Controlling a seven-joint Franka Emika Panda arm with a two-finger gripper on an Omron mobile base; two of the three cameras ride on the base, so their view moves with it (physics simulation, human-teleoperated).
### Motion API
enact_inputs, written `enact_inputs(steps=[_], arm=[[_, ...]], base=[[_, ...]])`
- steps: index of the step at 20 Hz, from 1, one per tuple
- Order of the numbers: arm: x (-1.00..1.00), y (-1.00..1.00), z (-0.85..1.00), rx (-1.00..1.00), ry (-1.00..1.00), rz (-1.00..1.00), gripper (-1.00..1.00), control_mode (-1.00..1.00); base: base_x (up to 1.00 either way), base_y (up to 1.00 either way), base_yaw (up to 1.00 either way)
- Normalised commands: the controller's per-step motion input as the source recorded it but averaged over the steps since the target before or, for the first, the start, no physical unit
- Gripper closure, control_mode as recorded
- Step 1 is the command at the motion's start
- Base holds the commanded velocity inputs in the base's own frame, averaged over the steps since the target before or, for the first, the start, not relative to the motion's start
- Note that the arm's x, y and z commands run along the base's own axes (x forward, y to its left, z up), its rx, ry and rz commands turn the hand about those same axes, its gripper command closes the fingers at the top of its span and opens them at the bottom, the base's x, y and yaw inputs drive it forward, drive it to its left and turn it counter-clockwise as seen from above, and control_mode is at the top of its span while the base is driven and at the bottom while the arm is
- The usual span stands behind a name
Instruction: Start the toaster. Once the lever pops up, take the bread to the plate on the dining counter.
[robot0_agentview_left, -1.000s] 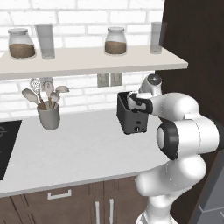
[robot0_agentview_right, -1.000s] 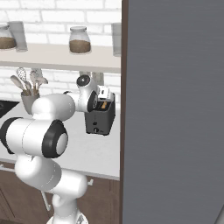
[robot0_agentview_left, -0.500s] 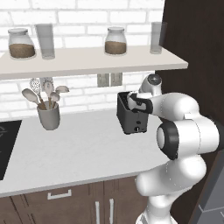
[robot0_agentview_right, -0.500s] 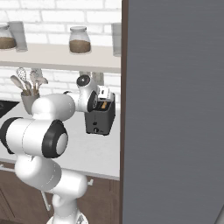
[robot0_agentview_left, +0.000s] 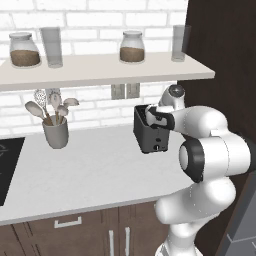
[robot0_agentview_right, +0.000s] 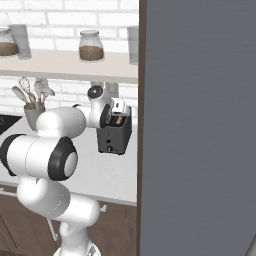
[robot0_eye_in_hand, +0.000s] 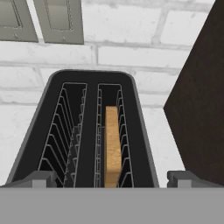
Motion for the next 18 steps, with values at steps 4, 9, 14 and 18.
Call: enact_inputs(steps=[4, 9, 14, 18], arm=[[0.00, 0.00, 0.00, 0.00, 0.00, 0.00, -1.00, -1.00], [0.00, 0.00, 0.00, 0.00, 0.00, 0.00, -1.00, -1.00], [0.00, 0.00, 0.00, 0.00, 0.00, 0.00, -1.00, -1.00], [0.00, 0.00, 0.00, 0.00, 0.00, 0.00, -1.00, -1.00]], base=[[0.00, 0.00, 0.00], [0.00, 0.00, 0.00], [0.00, 0.00, 0.00], [0.00, 0.00, 0.00]])
